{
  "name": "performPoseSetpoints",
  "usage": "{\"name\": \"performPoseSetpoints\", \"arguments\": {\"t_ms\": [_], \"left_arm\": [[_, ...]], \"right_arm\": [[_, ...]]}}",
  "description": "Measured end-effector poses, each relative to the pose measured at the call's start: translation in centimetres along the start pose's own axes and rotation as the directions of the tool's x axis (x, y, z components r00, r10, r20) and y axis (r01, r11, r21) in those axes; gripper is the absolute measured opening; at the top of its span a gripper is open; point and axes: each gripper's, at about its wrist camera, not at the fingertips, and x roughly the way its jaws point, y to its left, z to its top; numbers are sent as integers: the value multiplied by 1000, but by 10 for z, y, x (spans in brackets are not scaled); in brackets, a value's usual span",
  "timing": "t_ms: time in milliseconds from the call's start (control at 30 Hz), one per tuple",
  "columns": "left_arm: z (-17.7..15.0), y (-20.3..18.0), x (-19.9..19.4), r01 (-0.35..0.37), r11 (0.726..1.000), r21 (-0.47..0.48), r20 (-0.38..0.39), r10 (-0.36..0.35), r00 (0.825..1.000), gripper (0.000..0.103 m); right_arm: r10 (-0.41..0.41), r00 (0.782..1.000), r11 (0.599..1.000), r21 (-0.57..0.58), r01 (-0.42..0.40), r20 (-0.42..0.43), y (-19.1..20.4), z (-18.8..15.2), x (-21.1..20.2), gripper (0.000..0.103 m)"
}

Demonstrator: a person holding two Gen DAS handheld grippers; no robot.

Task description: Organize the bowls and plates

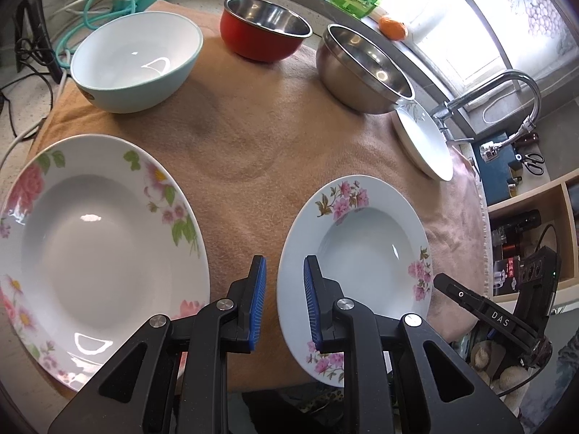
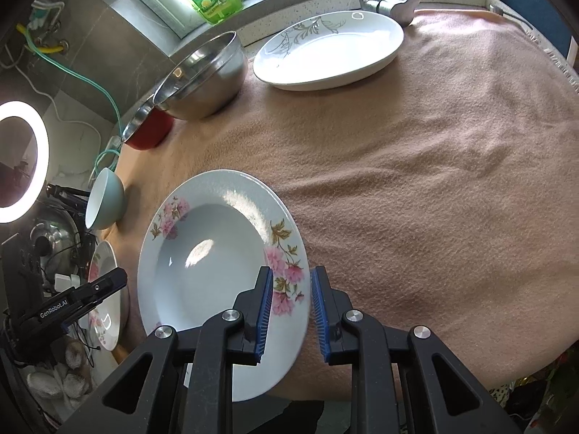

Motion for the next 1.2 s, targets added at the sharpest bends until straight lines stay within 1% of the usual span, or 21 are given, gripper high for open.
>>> {"name": "performPoseSetpoints", "arguments": {"t_ms": [167, 300, 567, 867, 1200], "left_arm": [[-3, 3, -9, 5, 1000, -5, 14, -5, 1000, 19], [-5, 7, -19, 5, 1000, -5, 31, -4, 999, 19], [-7, 23, -39, -7, 1000, -26, 69, 9, 998, 19], [-10, 52, -62, -29, 997, -72, 110, 36, 993, 19], [-16, 92, -84, -62, 987, -150, 145, 84, 986, 19]], "right_arm": [[-2, 1000, 1000, -13, 2, 18, 7, -1, -7, 22], [5, 999, 1000, -29, -4, 35, 18, 0, -11, 26], [46, 998, 997, -72, -43, 40, 47, 2, -11, 26], [105, 994, 985, -139, -101, 16, 90, 3, 0, 26], [143, 989, 965, -220, -146, -29, 138, 0, 19, 26]]}}
